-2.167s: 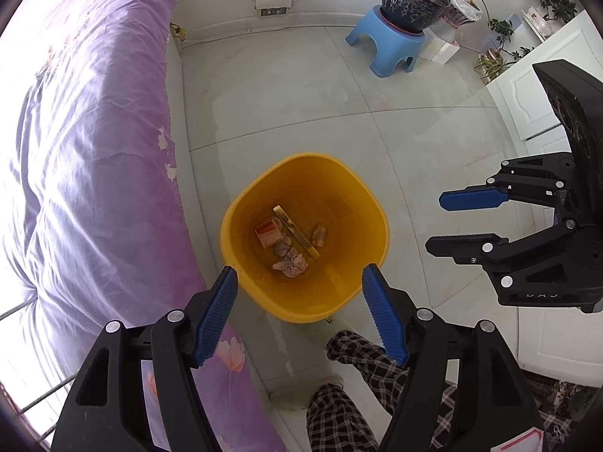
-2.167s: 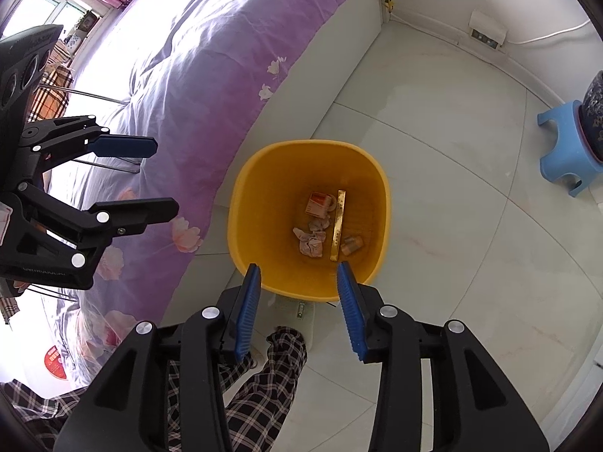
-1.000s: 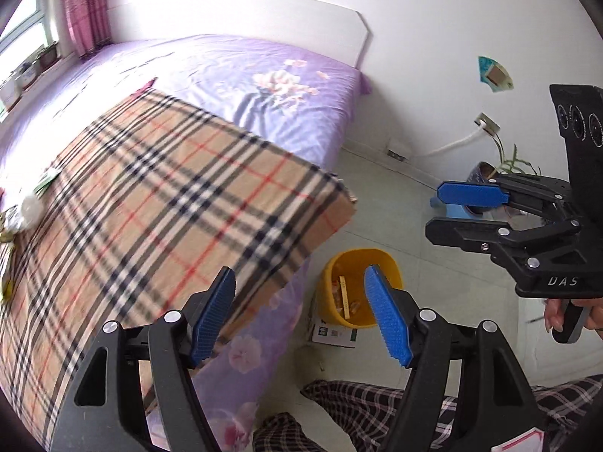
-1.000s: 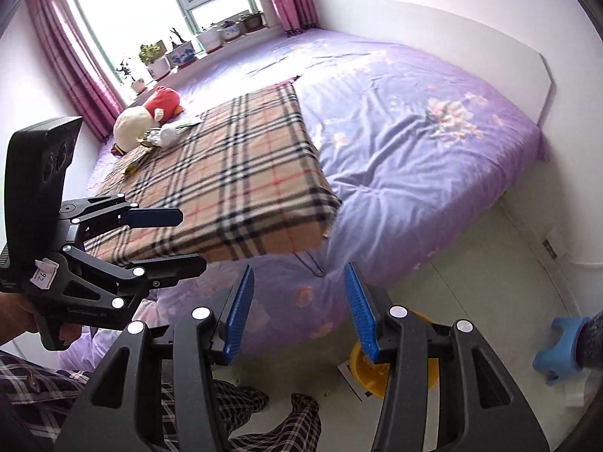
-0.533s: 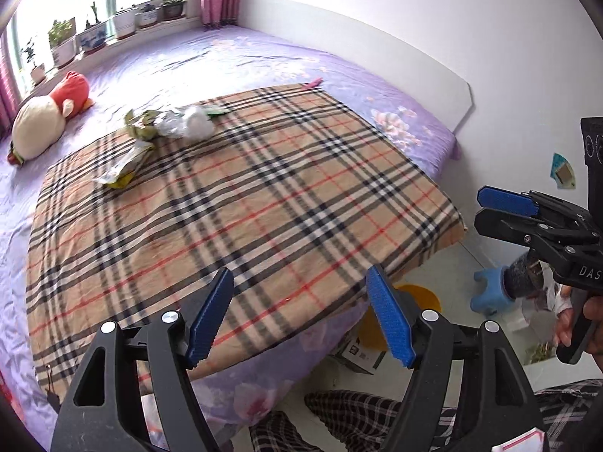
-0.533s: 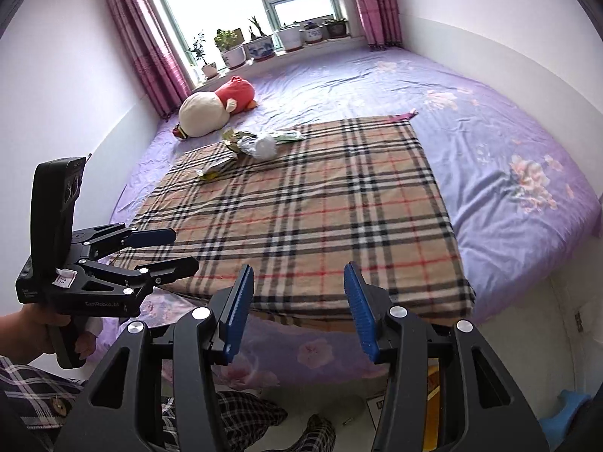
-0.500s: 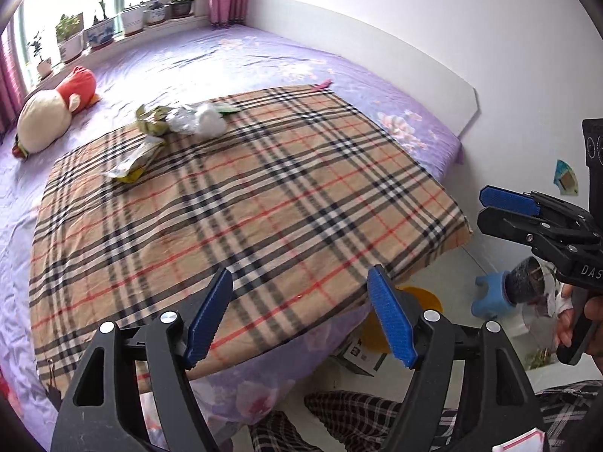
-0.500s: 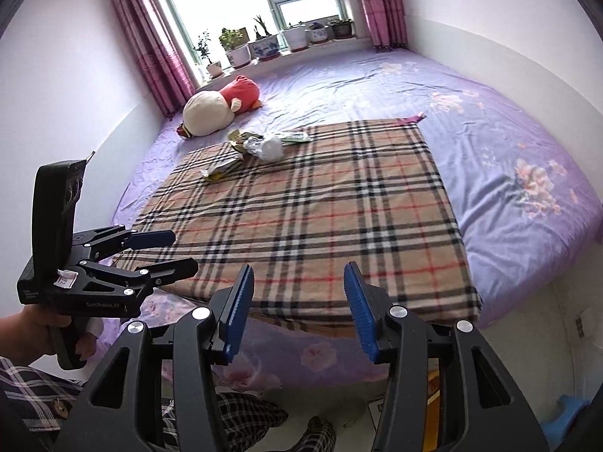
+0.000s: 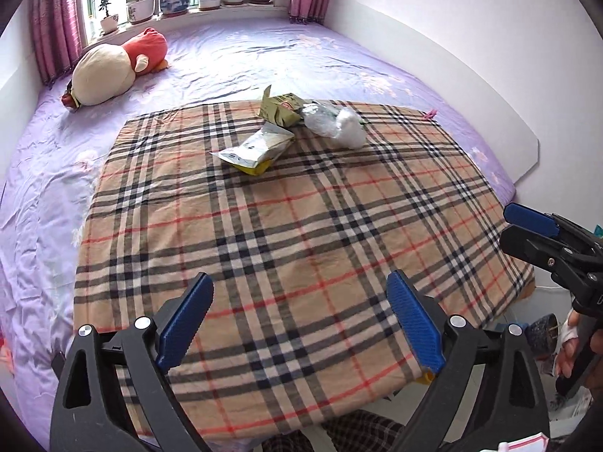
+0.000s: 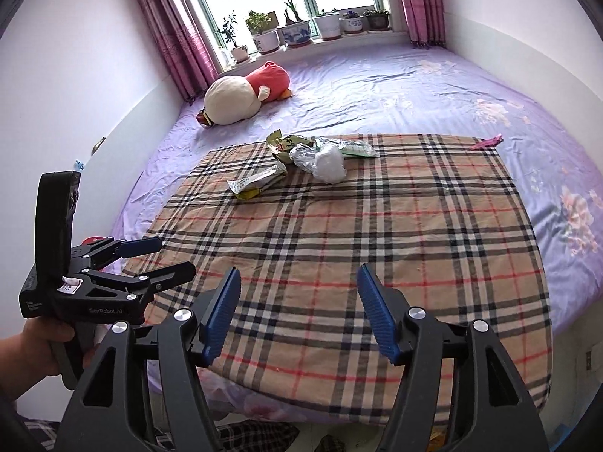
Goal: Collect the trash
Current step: 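Move both tools back over the plaid cloth toward the wrappers, then close the right tool on the clear plastic bag while the left tool grasps the white snack wrapper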
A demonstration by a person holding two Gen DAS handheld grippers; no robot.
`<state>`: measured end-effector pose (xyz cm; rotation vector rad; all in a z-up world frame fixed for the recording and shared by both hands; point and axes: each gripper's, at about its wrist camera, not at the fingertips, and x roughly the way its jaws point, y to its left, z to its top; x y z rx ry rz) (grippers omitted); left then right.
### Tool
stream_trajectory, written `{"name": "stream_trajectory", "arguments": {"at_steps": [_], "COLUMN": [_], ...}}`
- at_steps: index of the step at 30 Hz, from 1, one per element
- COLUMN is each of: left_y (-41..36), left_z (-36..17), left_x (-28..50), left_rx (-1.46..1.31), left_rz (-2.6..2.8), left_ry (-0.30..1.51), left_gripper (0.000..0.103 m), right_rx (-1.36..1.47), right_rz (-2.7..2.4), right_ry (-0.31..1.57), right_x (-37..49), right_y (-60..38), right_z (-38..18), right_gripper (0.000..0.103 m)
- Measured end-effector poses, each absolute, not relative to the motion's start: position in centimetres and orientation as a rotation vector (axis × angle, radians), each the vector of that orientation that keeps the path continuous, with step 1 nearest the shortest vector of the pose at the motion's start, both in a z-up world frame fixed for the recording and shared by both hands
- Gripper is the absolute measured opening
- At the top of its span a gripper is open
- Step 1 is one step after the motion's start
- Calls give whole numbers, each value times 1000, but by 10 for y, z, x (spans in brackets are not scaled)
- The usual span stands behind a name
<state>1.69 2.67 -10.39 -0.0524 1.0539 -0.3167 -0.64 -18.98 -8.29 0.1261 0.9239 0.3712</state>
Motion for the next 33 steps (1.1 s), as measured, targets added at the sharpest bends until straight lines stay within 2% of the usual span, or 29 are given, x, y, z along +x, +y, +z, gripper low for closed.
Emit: {"name": "stream_trajectory", "arguments": {"at_steps": [17,29,30,32,33], "left_y": [36,25,23,18,16], "left_z": [-137,-155,-155,-156,-157], "left_x": [116,150,154,160,162], "left_rx": [66,136,141,158,167], "left_rz": [-354,-417,-426,-443,-453], "left_ry": [1068,1104,1101,1099,1099], "left_gripper": [94,93,92,89,83], "right_rx": [36,-20,-9,13,20], "right_rz": [317,321,327,335,342], "right_ry": [1000,1054,1056,1056,1054], "right_x": [135,181,182,184,184], "right_y": [-151,-141,-141,-143,-143], "right_z": [-136,-165,-165,-166,-166], "right_gripper": [67,67,66,59,50]}}
